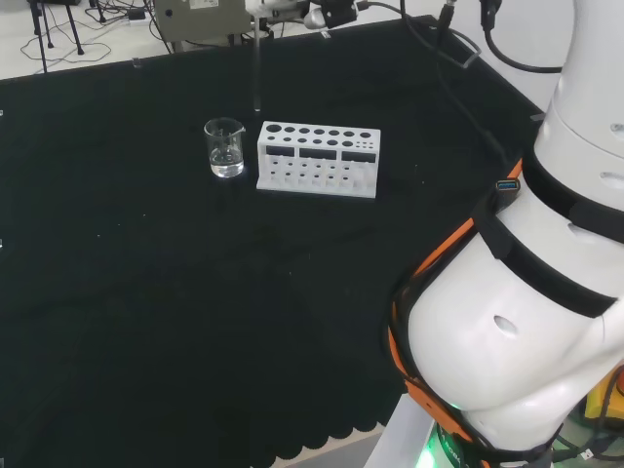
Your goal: Stir in the beaker to the left of the white test tube rack with the glass rod.
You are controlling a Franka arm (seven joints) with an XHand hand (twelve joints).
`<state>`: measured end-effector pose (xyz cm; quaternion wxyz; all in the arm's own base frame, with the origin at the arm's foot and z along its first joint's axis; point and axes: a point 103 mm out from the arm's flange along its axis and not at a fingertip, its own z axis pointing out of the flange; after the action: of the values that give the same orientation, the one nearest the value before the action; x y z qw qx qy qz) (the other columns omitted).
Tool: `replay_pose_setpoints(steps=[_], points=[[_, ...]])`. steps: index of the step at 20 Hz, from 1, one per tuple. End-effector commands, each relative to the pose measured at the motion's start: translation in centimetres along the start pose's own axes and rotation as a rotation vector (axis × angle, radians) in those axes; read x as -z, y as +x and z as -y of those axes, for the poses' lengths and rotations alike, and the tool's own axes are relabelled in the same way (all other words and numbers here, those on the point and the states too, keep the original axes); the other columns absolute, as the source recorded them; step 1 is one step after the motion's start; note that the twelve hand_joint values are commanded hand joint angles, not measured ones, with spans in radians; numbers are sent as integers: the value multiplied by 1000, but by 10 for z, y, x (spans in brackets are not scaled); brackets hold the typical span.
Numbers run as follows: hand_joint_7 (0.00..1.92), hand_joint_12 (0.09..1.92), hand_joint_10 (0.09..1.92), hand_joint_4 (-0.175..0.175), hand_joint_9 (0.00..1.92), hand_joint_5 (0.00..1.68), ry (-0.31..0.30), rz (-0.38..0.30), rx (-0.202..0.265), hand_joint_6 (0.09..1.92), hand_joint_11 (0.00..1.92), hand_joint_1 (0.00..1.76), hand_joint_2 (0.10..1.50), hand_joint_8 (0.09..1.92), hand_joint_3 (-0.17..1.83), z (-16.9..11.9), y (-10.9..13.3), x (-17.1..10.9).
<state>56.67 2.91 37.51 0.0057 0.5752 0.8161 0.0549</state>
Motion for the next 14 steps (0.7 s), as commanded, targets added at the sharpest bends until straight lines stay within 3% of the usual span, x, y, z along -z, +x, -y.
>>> replay_pose_setpoints(steps=[1,14], points=[[1138,840,595,-175,1718,1169,25,-25,80,372,1209,1296,1043,1067,22,-28,4,-24],[1135,839,597,-175,1718,1170,38,-59,116,368,1209,1296,1046,1071,18,-56,11,-40]])
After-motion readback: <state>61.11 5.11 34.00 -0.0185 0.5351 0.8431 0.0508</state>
